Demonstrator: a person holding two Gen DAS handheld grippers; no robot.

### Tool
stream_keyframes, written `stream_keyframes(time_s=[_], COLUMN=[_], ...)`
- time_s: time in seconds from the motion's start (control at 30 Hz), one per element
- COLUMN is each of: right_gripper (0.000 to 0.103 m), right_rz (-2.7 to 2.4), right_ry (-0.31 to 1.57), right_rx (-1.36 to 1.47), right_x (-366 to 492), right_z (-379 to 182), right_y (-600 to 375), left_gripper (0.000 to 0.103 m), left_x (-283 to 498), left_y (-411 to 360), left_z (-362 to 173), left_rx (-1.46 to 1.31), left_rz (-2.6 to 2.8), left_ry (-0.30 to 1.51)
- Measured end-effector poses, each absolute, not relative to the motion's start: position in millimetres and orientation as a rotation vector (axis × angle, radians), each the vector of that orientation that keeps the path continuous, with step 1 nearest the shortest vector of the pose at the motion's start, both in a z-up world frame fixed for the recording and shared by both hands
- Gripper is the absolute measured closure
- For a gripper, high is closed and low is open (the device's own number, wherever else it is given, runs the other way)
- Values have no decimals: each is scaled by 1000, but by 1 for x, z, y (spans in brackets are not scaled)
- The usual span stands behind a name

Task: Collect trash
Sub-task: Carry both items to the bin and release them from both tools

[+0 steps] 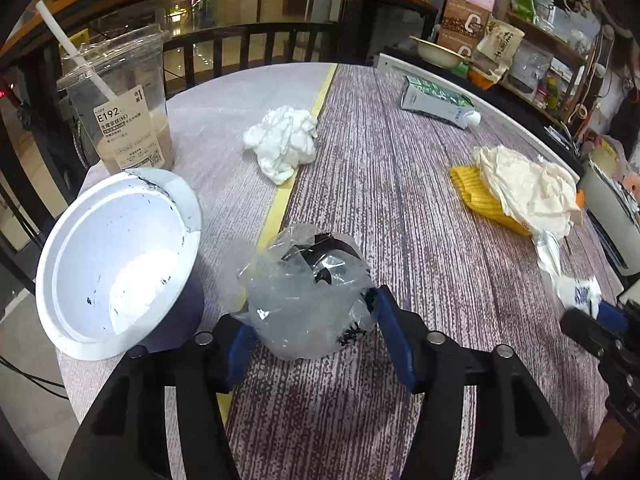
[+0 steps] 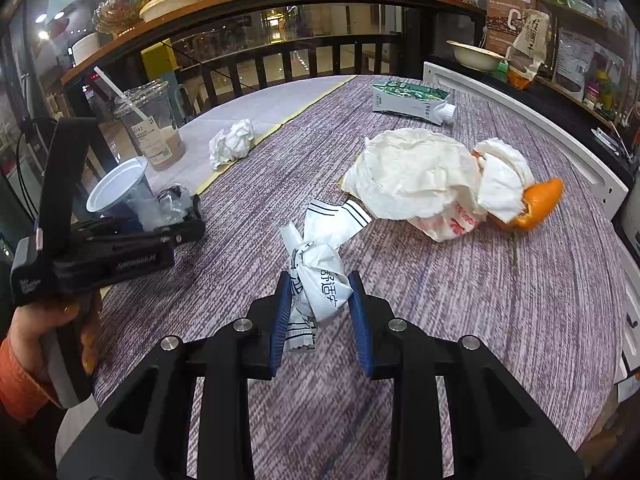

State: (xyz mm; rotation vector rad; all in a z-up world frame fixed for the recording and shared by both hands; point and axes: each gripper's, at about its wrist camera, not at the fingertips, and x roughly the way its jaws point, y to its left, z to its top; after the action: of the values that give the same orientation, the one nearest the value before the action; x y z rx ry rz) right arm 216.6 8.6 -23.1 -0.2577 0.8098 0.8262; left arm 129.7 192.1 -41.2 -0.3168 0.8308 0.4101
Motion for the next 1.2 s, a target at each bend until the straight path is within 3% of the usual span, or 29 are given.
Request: stream_keyframes(time_s=[0.37, 1.2], right_gripper=[74, 74], right_rz=[752, 269], right_ry=[777, 708], right_rx=[-158, 71], right_x=[216, 223], right_z=[-21, -40], right_y=[-49, -268], left_gripper=[52, 52], left_x=[121, 151], left_y=[152, -46], left_z=[-24, -2], left_rx=[-263, -61], left_rz=[299, -157], left_ry=[787, 712])
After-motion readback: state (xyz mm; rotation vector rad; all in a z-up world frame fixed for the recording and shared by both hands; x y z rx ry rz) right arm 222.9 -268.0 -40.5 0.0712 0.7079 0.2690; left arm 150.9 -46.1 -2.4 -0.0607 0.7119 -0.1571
